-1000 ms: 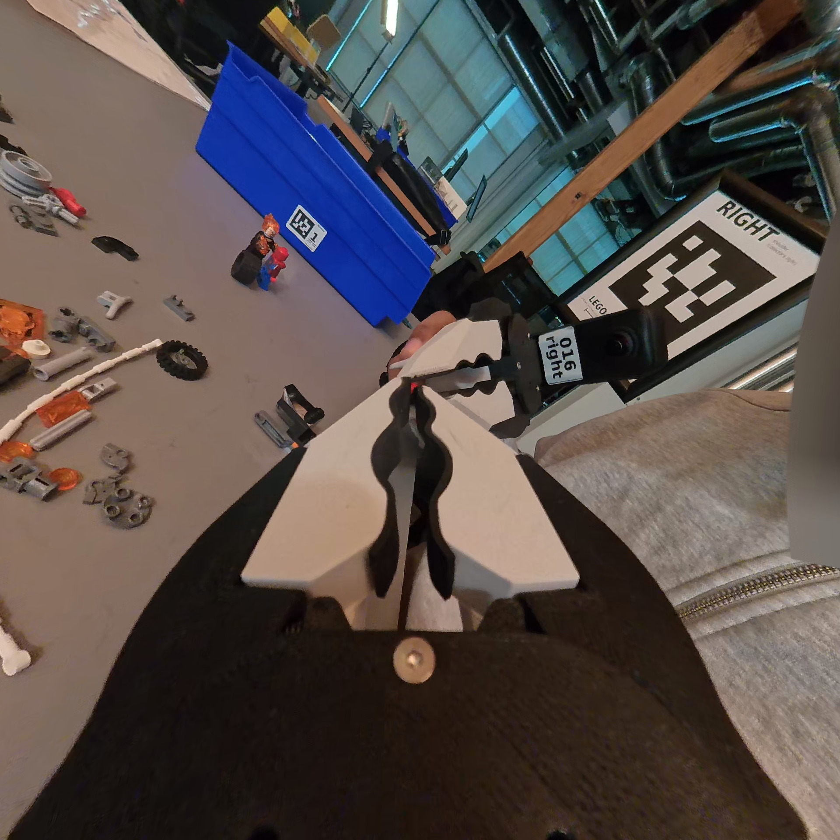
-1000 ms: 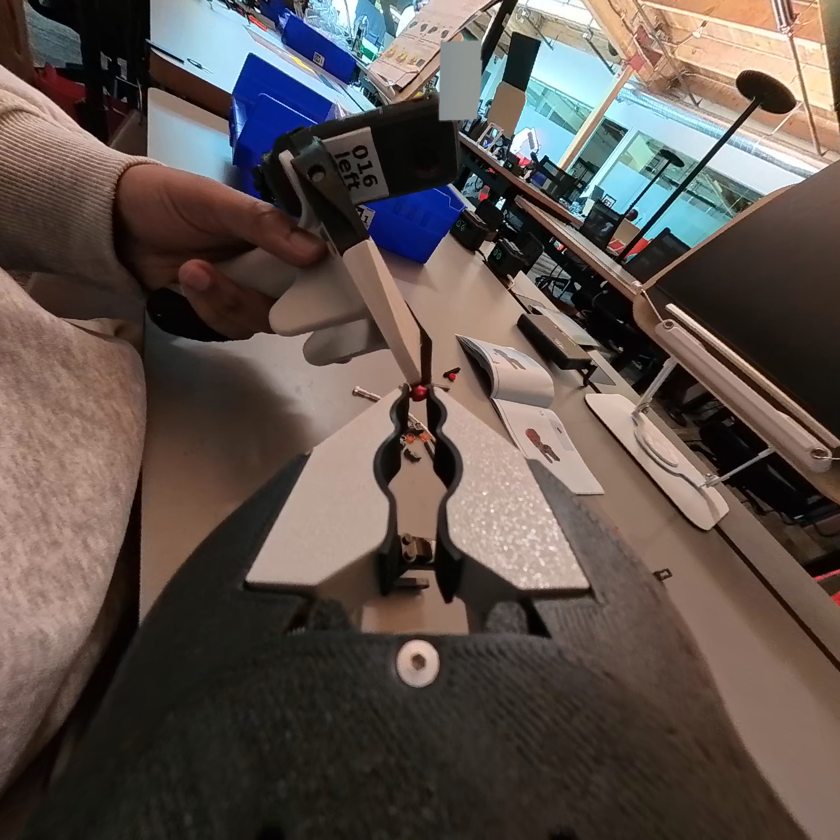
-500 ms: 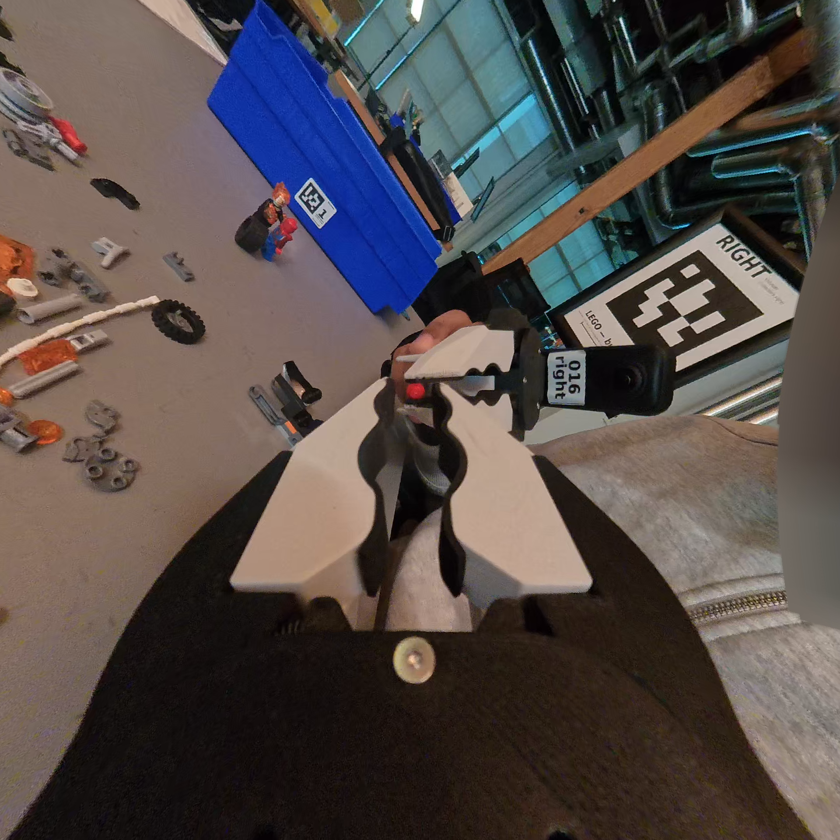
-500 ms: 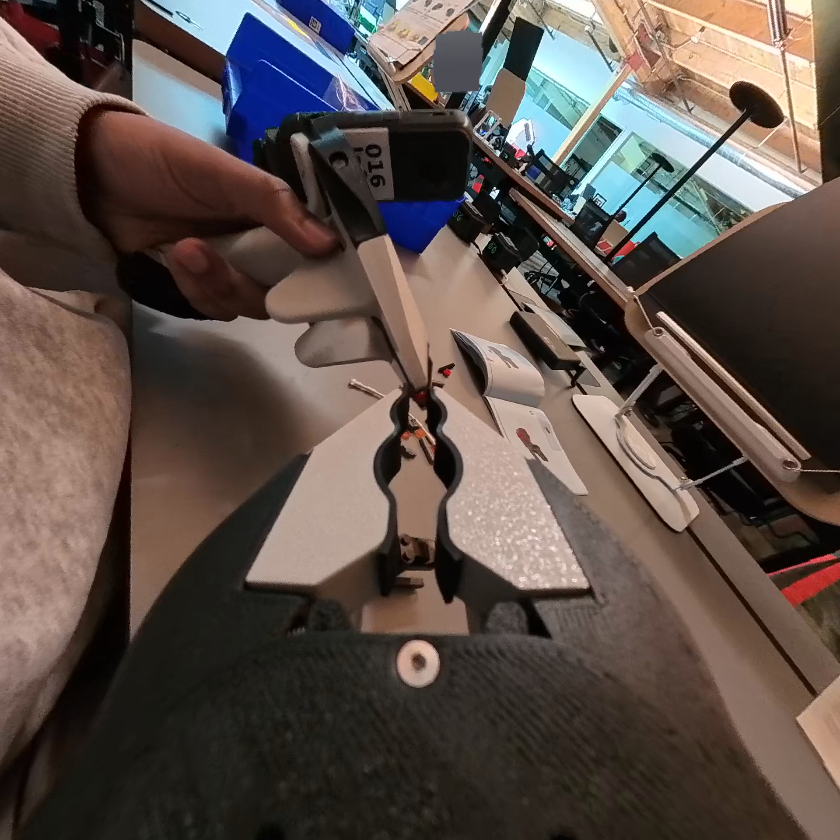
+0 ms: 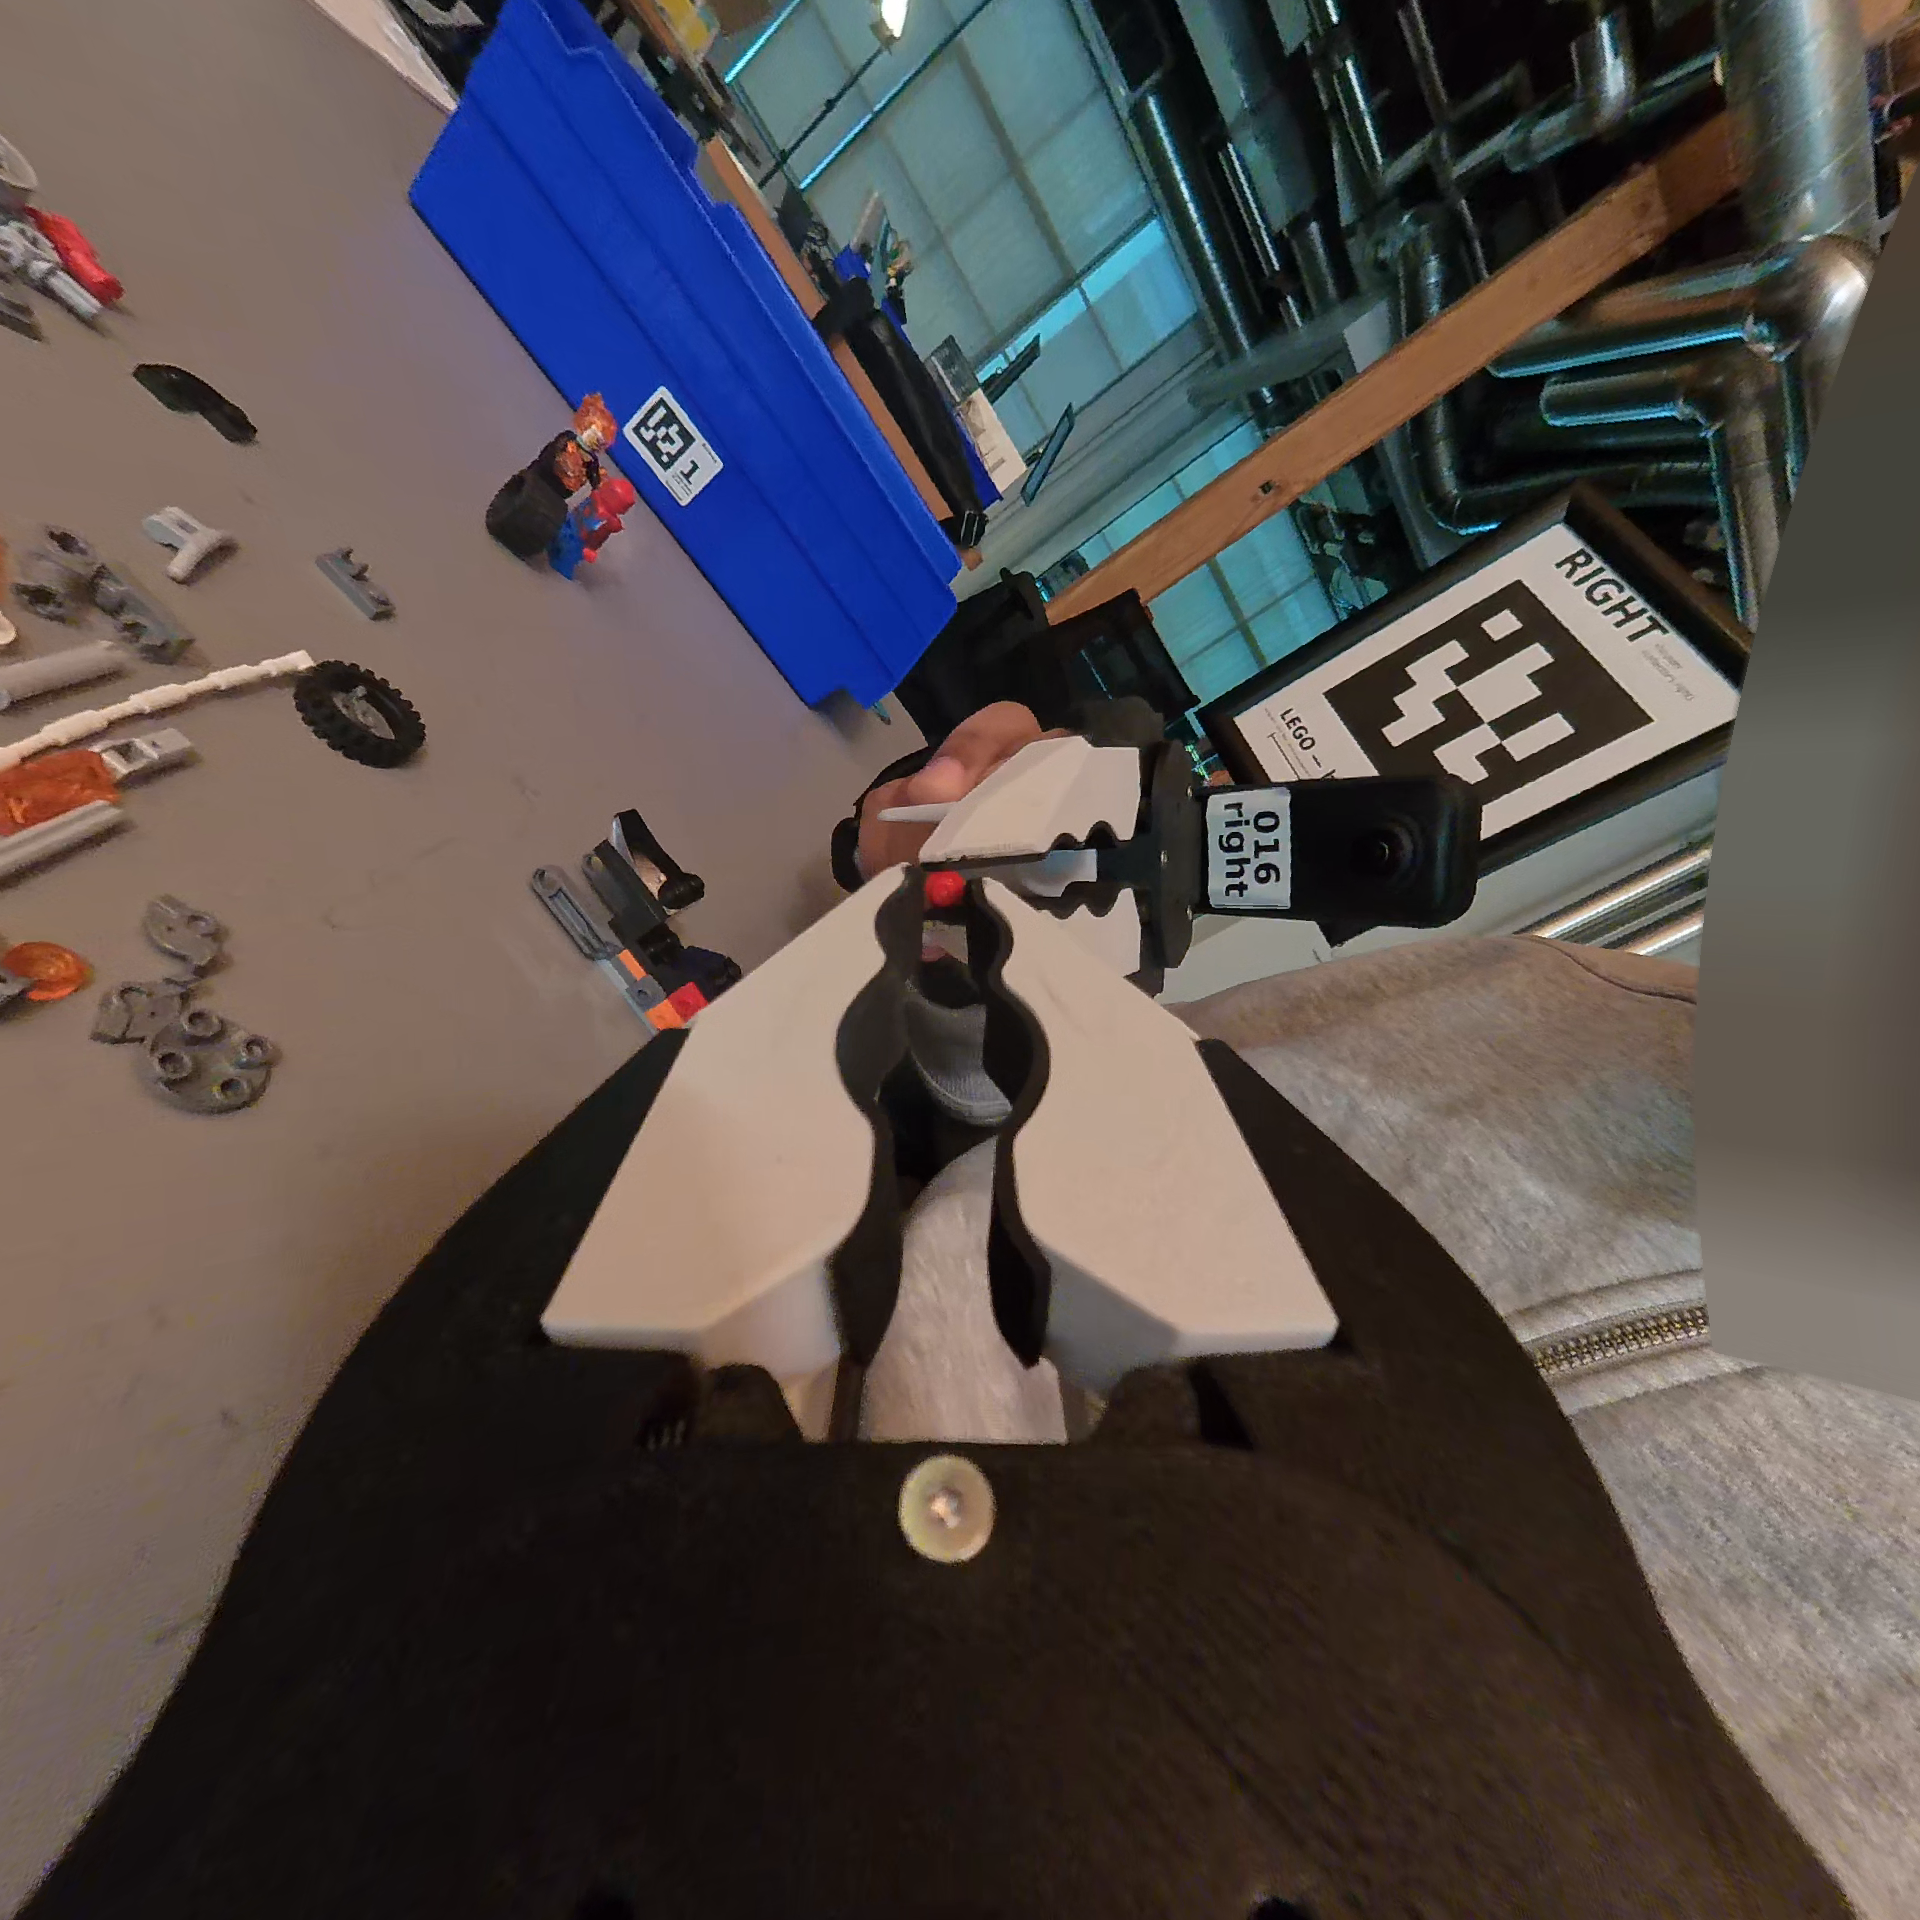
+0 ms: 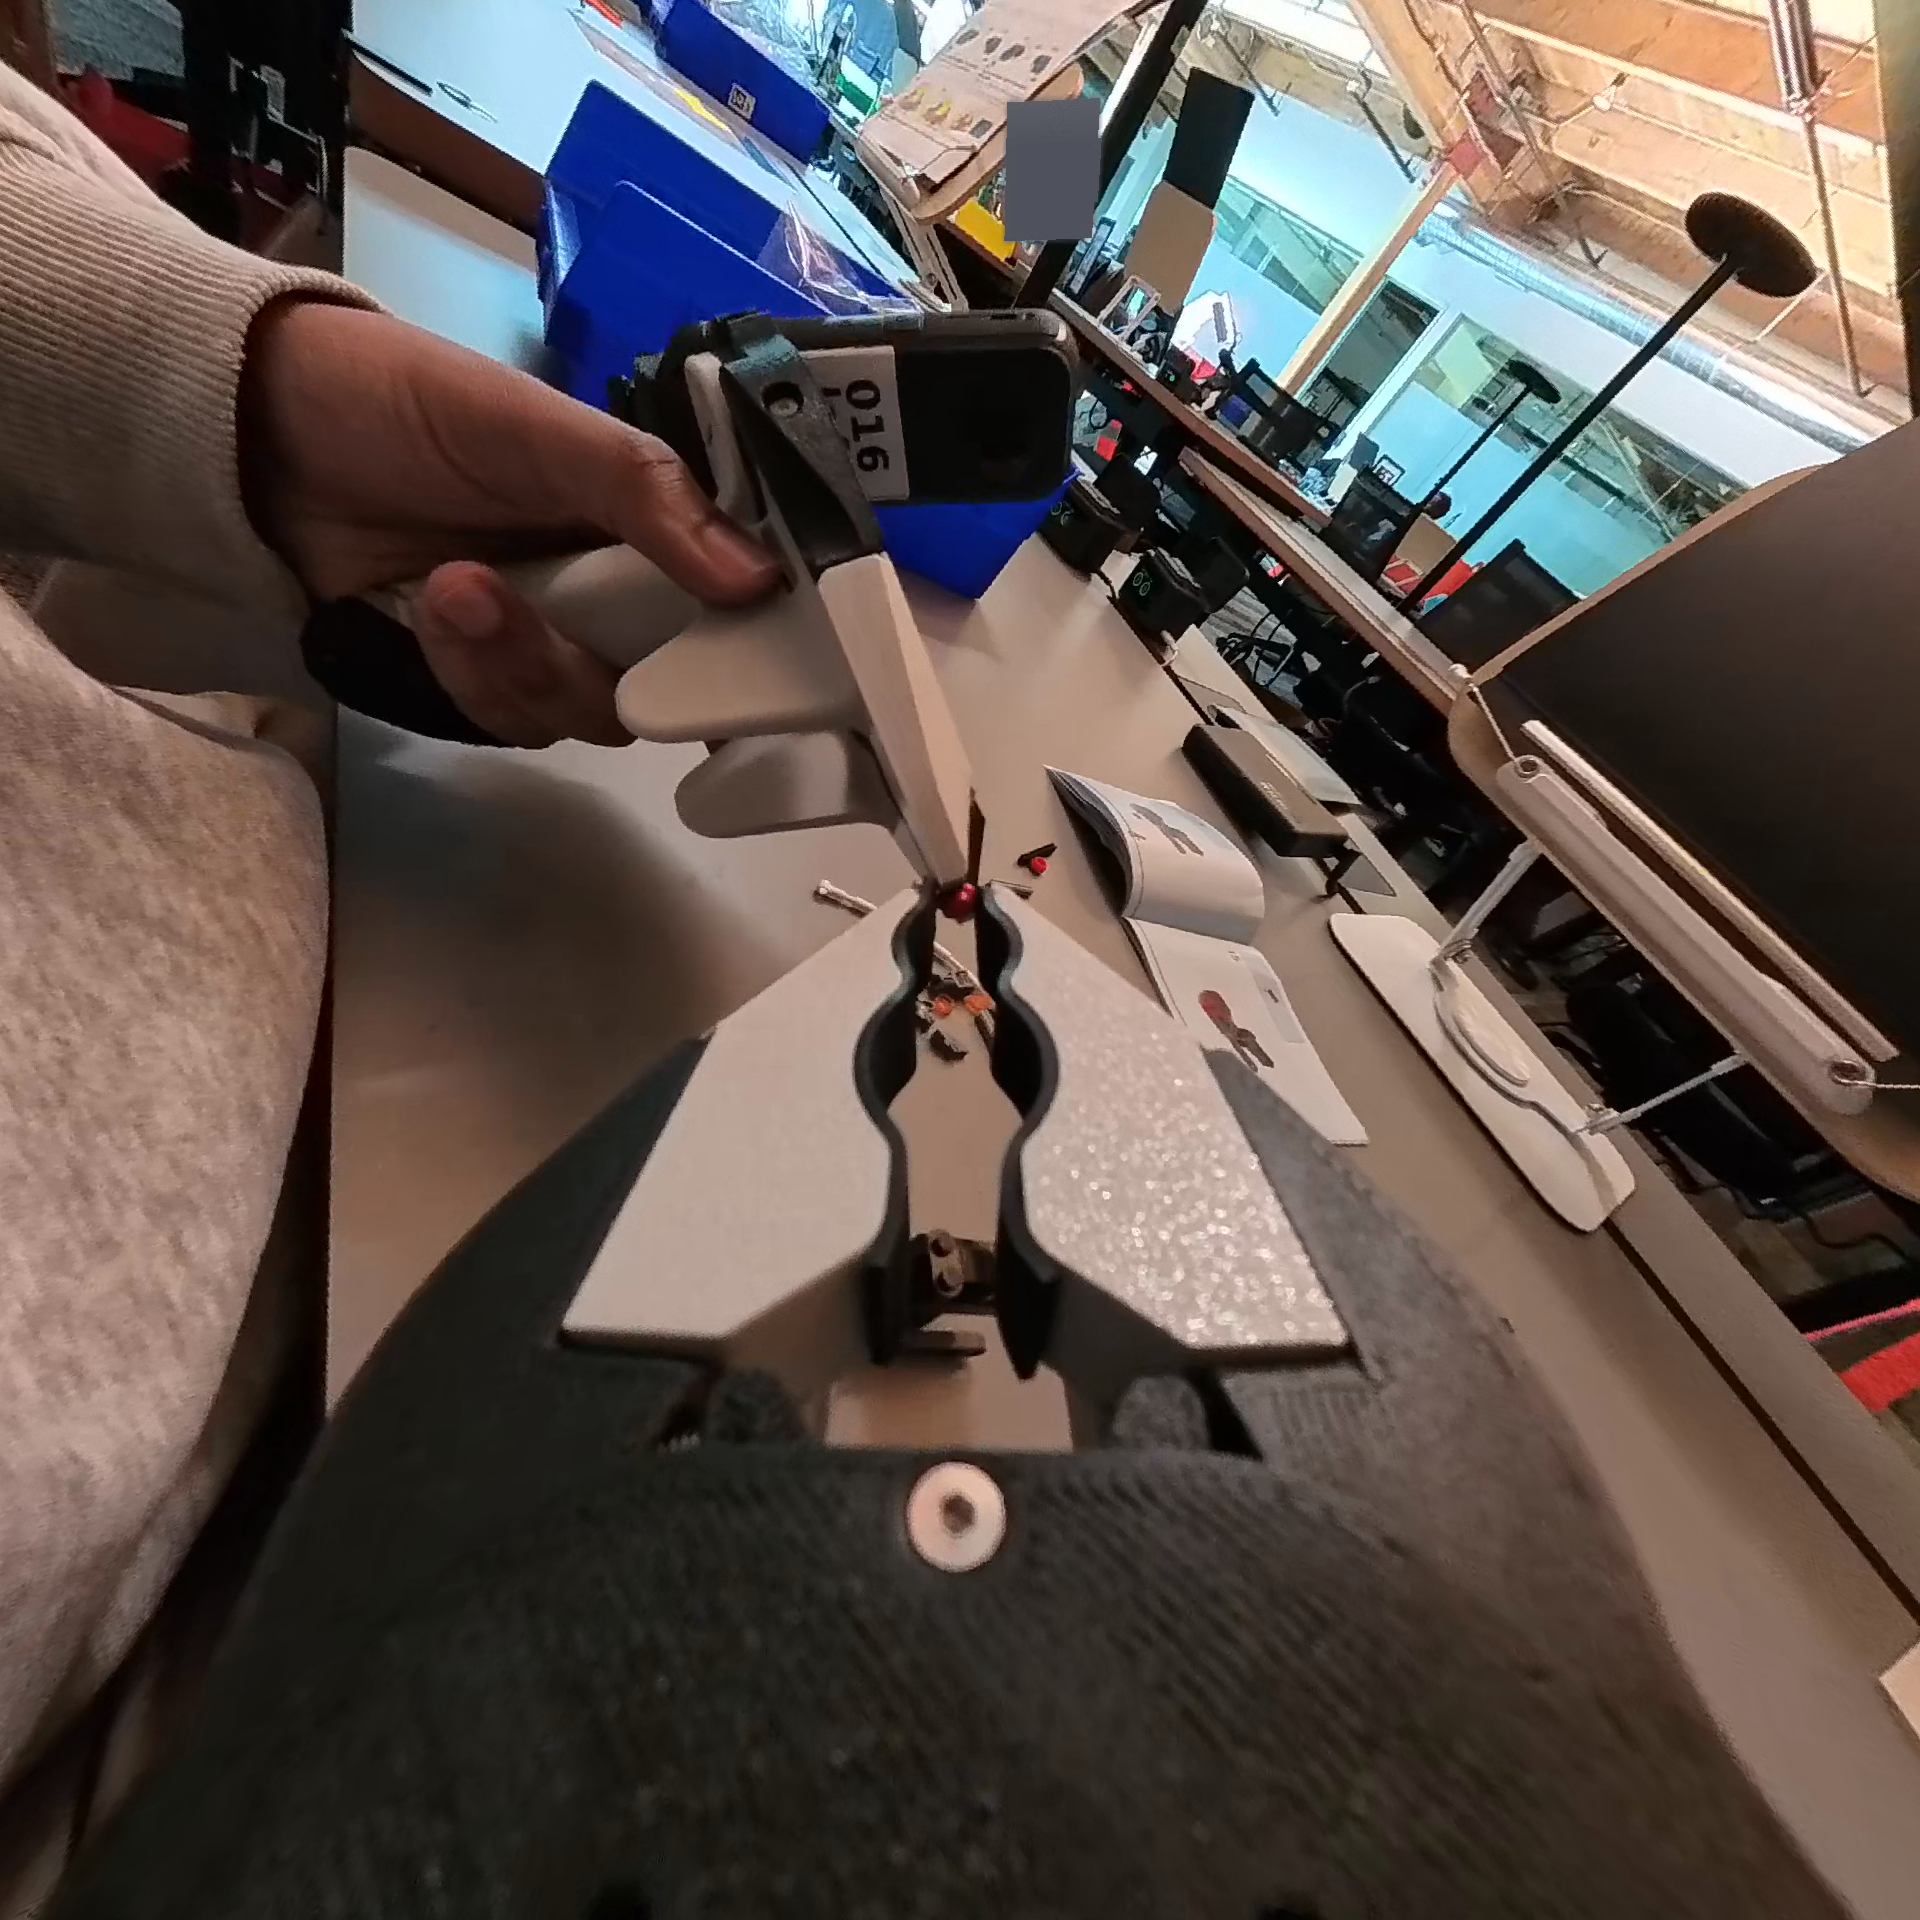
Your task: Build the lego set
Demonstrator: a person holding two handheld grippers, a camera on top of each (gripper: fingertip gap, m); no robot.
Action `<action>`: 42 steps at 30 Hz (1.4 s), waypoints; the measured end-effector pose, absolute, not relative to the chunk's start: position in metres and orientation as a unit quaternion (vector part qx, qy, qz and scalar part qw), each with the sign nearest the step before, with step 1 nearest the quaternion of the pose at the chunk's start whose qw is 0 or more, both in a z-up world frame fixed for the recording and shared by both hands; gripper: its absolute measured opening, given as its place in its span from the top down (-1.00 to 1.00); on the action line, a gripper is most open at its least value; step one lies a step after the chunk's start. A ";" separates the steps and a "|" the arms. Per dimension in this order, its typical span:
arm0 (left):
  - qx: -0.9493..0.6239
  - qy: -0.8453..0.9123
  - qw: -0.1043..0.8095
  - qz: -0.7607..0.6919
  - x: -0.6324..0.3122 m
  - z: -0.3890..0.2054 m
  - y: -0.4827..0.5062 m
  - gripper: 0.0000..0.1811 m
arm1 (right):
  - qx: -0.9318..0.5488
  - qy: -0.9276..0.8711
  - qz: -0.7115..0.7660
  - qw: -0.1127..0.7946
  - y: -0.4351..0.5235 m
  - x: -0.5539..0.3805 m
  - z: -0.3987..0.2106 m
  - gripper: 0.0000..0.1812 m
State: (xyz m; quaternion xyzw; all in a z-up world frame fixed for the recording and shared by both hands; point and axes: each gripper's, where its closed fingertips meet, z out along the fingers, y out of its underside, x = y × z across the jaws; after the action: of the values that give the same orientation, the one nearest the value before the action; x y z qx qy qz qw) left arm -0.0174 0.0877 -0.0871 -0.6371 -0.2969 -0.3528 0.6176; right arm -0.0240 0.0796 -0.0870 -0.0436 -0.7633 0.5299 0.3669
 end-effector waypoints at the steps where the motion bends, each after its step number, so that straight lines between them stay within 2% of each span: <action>1: -0.637 -0.297 0.617 -0.353 -0.017 -0.087 0.088 0.94 | -0.043 -0.763 0.530 0.366 0.080 -0.024 -0.087 0.94; 11: -0.625 -0.297 0.621 -0.369 -0.018 -0.088 0.087 0.95 | -0.046 -0.765 0.533 0.359 0.080 -0.024 -0.088 0.92; 18: -0.613 -0.308 0.633 -0.359 -0.028 -0.088 0.079 0.95 | -0.134 -0.756 0.573 0.287 0.099 -0.030 -0.086 0.56; 20: -0.612 -0.309 0.635 -0.356 -0.030 -0.088 0.077 0.95 | -0.185 -0.764 0.557 0.269 0.114 -0.037 -0.096 0.52; 23: -0.613 -0.309 0.637 -0.351 -0.031 -0.090 0.076 0.96 | -0.259 -0.794 0.508 0.210 0.133 -0.037 -0.123 0.59; 26: -0.616 -0.308 0.635 -0.350 -0.031 -0.092 0.077 0.95 | -0.304 -0.813 0.476 0.140 0.140 -0.025 -0.149 0.57; 29: -0.619 -0.307 0.633 -0.349 -0.030 -0.094 0.077 0.95 | -0.312 -0.825 0.457 0.114 0.139 -0.011 -0.162 0.58; 42: -0.628 -0.303 0.620 -0.359 -0.025 -0.101 0.083 0.95 | -0.249 -0.856 0.430 0.145 0.121 -0.009 -0.170 0.67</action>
State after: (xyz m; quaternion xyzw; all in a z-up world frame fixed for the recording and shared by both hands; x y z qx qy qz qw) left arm -0.0253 0.0825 -0.1006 -0.6279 -0.3032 -0.3593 0.6203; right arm -0.0089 0.1209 -0.1700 -0.2490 -0.8556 0.4299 0.1453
